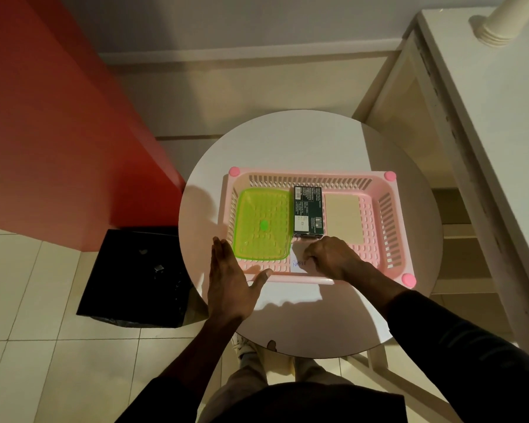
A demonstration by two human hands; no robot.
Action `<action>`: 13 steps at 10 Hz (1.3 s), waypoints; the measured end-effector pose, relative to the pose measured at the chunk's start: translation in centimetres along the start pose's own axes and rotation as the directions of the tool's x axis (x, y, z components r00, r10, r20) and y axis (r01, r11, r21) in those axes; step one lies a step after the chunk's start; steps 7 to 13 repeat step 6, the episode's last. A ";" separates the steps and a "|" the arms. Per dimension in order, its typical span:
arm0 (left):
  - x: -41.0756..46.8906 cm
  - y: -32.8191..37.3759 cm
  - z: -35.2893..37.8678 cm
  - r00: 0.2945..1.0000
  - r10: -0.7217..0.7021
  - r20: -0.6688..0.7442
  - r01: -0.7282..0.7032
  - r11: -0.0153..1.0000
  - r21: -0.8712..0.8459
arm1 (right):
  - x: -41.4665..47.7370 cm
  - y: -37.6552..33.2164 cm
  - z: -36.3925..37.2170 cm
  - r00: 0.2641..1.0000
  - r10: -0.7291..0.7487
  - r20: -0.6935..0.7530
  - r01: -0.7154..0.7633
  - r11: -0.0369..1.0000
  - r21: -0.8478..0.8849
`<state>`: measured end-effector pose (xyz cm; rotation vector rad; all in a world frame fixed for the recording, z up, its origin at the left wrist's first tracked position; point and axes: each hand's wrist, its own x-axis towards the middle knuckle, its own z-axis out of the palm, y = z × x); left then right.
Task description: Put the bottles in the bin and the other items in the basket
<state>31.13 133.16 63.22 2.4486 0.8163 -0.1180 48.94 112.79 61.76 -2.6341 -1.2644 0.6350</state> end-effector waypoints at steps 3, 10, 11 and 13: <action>0.5 -1.1 1.2 0.998 0.025 -0.060 -0.021 0.997 0.071 | -1.4 0.5 -0.9 0.955 0.102 -0.277 -0.076 0.992 0.104; -0.8 0.6 2.2 0.951 0.267 -0.155 -0.230 0.947 0.223 | -5.0 0.5 -0.6 0.862 0.163 -0.479 -0.087 0.980 0.176; -0.8 0.6 2.2 0.951 0.267 -0.155 -0.230 0.947 0.223 | -5.0 0.5 -0.6 0.862 0.163 -0.479 -0.087 0.980 0.176; -0.8 0.6 2.2 0.951 0.267 -0.155 -0.230 0.947 0.223 | -5.0 0.5 -0.6 0.862 0.163 -0.479 -0.087 0.980 0.176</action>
